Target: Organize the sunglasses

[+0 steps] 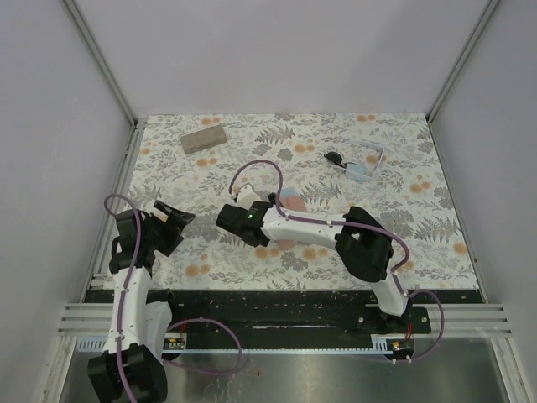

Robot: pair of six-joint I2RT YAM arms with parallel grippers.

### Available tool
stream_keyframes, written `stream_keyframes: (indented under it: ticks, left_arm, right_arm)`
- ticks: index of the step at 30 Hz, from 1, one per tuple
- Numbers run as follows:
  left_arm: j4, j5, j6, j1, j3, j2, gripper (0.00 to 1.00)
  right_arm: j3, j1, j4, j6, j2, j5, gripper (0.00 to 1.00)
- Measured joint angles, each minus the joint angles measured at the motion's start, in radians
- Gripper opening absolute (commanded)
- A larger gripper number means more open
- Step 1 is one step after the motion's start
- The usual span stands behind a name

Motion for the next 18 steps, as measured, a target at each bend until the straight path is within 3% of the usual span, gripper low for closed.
stream_keyframes:
  ticks: [6, 18]
  left_arm:
    - [-0.003, 0.145, 0.036, 0.132, -0.013, 0.019, 0.95]
    - [0.042, 0.267, 0.033, 0.186, -0.056, 0.029, 0.95]
  right_arm:
    - [0.109, 0.0, -0.087, 0.011, 0.094, 0.063, 0.99]
    - [0.278, 0.003, -0.248, 0.108, 0.293, 0.163, 0.99]
